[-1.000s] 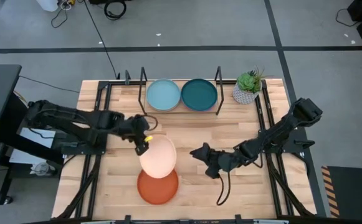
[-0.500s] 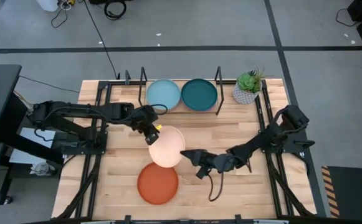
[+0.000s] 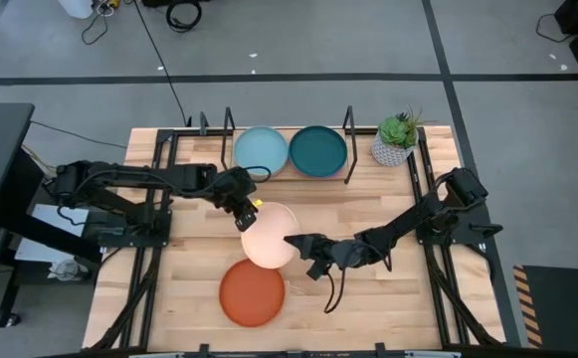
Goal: Place and stack plates onto a shelf
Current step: Stack the light brown plate on top of the dark green plate on the shelf
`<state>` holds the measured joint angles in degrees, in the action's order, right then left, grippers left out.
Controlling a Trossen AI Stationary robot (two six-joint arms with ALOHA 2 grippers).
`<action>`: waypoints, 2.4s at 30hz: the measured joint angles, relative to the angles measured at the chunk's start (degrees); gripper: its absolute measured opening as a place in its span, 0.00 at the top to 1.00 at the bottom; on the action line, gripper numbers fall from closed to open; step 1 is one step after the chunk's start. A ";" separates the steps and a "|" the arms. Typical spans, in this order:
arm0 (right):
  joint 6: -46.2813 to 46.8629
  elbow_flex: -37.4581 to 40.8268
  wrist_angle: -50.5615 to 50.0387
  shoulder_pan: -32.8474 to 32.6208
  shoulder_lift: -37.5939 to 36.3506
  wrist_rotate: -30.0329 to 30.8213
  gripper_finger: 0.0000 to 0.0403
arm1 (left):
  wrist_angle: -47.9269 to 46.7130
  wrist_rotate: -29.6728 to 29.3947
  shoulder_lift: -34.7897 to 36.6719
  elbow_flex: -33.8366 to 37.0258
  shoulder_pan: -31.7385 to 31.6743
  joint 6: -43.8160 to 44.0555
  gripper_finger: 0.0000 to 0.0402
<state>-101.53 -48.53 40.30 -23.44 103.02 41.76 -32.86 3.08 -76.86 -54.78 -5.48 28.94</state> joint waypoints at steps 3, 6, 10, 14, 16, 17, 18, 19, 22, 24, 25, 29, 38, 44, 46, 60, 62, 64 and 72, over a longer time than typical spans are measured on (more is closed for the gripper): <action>1.37 0.06 -0.97 0.00 0.04 0.22 0.75 | 0.58 -0.87 0.00 0.00 0.00 -0.29 0.95; 3.59 0.07 -2.16 0.06 0.07 0.59 0.78 | 1.41 -3.62 0.09 -0.02 0.04 -2.09 0.94; 6.76 0.07 -4.01 0.08 0.07 0.81 0.78 | 2.50 -5.32 0.08 -0.02 0.07 -5.49 0.88; 8.40 0.05 -4.24 0.00 0.04 1.41 0.78 | 4.80 -6.07 0.23 -0.02 0.00 -7.92 0.77; 8.56 0.04 -4.32 -0.01 0.04 2.50 0.79 | 5.21 -6.09 0.75 -0.05 0.00 -9.19 0.72; 8.57 0.04 -4.32 -0.04 0.04 3.17 0.79 | 4.98 -6.12 0.84 -0.50 0.00 -10.06 0.69; 8.68 0.04 -4.34 -0.04 0.04 3.88 0.79 | 4.21 -6.24 0.85 -1.18 0.01 -10.83 0.67; 9.09 0.04 -4.34 -0.04 0.04 4.54 0.79 | 3.44 -6.65 0.85 -2.00 0.02 -11.57 0.65; 11.35 0.04 -4.36 -0.07 0.04 6.36 0.79 | 1.95 -9.53 1.48 -4.91 0.56 -13.57 0.60; 13.01 0.04 -4.38 -0.07 0.02 7.96 0.79 | 2.09 -13.06 1.74 -6.40 1.41 -16.14 0.58; 14.29 0.04 -4.40 -0.05 0.02 8.92 0.79 | 2.15 -15.38 1.96 -6.67 2.08 -17.84 0.58; 21.46 0.04 -3.84 0.66 0.00 15.29 0.79 | 3.16 -28.90 2.96 -6.79 6.14 -25.51 0.58; 32.98 -0.31 -1.76 6.16 -0.07 29.66 0.79 | 22.53 -35.75 5.58 2.57 15.70 -38.80 0.58; 40.24 -1.67 -5.01 10.92 -0.07 31.69 0.79 | 30.62 -37.71 8.72 11.25 17.57 -39.76 0.58; 42.02 -3.01 -8.20 12.14 -0.07 31.96 0.79 | 30.37 -38.43 10.84 13.24 18.12 -39.13 0.58; 61.76 -5.51 -31.24 21.02 -0.07 24.56 0.79 | 31.99 -42.33 26.46 25.94 22.25 -34.08 0.58; 64.21 -5.53 -33.57 21.77 -0.07 24.61 0.79 | 31.54 -42.33 27.42 26.27 22.57 -33.82 0.58; 65.16 -5.51 -34.52 22.28 -0.07 25.58 0.78 | 31.51 -42.31 27.84 26.24 22.98 -33.71 0.58; 72.21 -5.53 -38.88 23.04 -0.09 20.34 0.68 | 31.98 -42.31 28.24 26.18 23.74 -32.84 0.58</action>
<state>-29.31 -54.06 1.42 -0.40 102.94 62.10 -0.88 -39.22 -48.62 -28.60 18.26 -3.90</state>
